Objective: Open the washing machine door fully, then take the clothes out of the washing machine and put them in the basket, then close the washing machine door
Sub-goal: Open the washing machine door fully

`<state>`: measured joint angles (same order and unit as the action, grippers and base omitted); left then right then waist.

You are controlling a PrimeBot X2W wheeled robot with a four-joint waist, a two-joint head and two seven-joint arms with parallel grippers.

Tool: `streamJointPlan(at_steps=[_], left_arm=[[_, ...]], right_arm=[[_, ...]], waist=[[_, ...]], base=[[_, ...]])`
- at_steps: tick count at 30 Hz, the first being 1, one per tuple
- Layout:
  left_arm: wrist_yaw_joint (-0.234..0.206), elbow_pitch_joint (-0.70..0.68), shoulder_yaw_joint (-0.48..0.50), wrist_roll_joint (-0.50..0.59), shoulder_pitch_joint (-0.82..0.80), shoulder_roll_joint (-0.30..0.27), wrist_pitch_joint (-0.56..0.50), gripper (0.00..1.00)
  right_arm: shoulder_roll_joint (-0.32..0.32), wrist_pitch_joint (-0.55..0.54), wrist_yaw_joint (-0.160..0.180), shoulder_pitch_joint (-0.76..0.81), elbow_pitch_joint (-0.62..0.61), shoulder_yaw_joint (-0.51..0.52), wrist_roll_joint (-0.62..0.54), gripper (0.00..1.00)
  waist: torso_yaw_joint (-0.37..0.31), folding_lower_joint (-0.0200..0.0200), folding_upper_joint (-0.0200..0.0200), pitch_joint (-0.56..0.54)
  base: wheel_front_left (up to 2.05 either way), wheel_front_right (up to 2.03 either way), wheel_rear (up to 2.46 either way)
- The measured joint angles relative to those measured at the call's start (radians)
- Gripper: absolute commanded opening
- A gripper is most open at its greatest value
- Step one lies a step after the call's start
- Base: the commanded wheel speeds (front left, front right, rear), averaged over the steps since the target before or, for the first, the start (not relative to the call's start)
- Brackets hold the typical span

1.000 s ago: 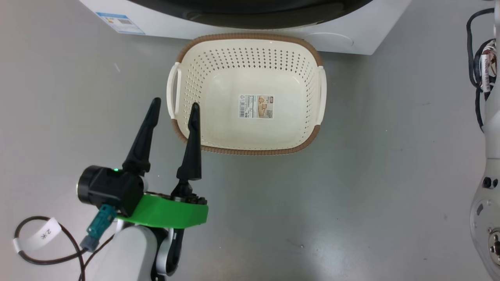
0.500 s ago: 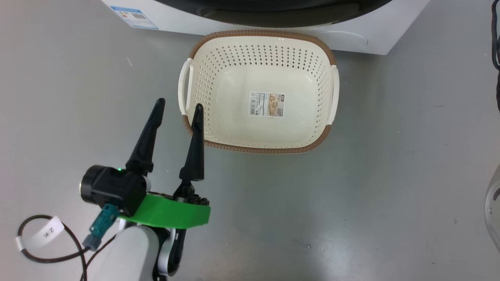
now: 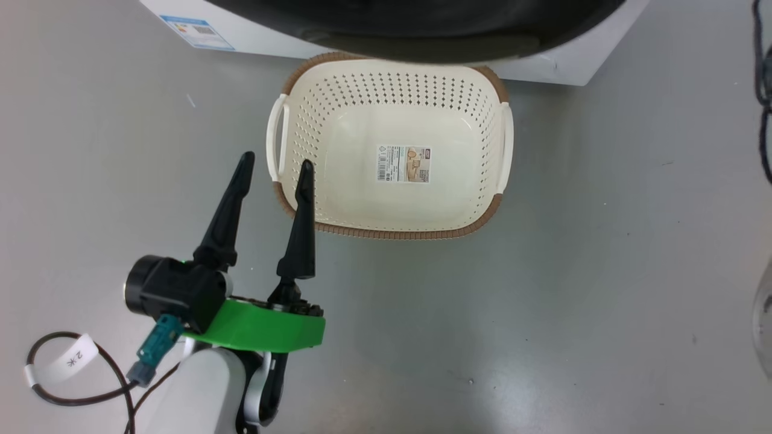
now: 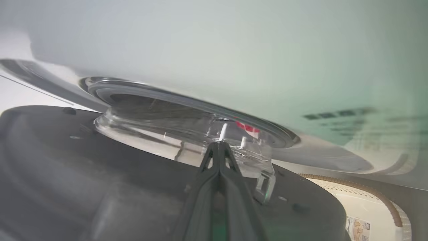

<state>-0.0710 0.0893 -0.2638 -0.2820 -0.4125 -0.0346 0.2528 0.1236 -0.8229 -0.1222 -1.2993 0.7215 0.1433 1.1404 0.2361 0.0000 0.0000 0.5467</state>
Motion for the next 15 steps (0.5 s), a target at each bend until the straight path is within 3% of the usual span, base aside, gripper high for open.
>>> streamJointPlan(at_steps=[7,15], left_arm=[[0.000,0.000,0.001,0.000,0.000,0.000,0.000,1.00],[0.000,0.000,0.016,0.007,0.001,0.000,0.000,1.00]], right_arm=[[-0.047,-0.031,-0.001,0.029,-0.028,-0.087,0.062,0.00],[-0.042,-0.031,-0.001,0.073,-0.059,-0.129,0.102,0.00]], waist=[[-0.006,0.0000,0.0000,-0.015],[-0.014,0.0000,0.0000,-0.043]], base=[[0.00,0.00,0.00],[0.00,0.00,0.00]])
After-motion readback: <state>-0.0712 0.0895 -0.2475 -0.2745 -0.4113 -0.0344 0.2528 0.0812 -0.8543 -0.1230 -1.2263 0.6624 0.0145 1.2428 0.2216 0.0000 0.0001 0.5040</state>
